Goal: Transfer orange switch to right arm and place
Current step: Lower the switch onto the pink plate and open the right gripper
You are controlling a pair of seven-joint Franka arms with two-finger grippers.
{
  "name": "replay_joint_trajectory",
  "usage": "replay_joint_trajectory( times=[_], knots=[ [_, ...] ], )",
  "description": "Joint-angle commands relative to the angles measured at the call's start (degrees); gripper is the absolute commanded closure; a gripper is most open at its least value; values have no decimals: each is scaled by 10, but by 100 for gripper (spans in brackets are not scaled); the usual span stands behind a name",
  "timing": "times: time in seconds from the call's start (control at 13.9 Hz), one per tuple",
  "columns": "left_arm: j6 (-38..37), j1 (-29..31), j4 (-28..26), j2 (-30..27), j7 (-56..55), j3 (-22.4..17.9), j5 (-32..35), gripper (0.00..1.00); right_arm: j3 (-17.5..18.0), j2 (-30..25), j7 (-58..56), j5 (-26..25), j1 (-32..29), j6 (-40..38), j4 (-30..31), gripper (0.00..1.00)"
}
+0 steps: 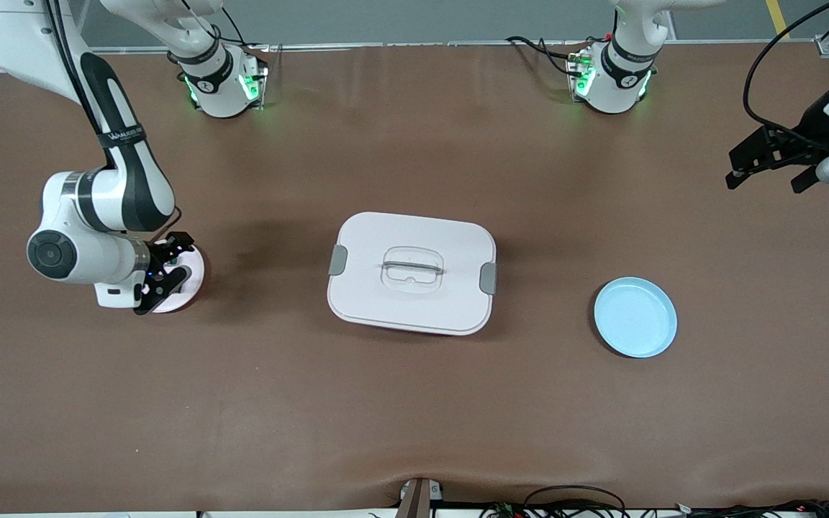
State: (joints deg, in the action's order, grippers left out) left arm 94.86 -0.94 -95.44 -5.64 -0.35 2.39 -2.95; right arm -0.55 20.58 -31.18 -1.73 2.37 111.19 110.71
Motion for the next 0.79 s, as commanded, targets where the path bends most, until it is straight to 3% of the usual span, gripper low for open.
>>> replay_joint_trajectory(
  times=[0.0, 0.43, 0.72],
  knots=[
    [-13, 7, 3, -9, -8, 10, 47, 0, -2, -1, 196, -27, 52, -73, -47, 0],
    [-13, 8, 7, -4, -8, 14, 51, 0, 0, 0, 246, -21, 38, -169, -135, 0],
    [-14, 9, 11, -3, -39, 12, 41, 0, -2, -3, 245, 20, -4, -262, -215, 0]
  ],
)
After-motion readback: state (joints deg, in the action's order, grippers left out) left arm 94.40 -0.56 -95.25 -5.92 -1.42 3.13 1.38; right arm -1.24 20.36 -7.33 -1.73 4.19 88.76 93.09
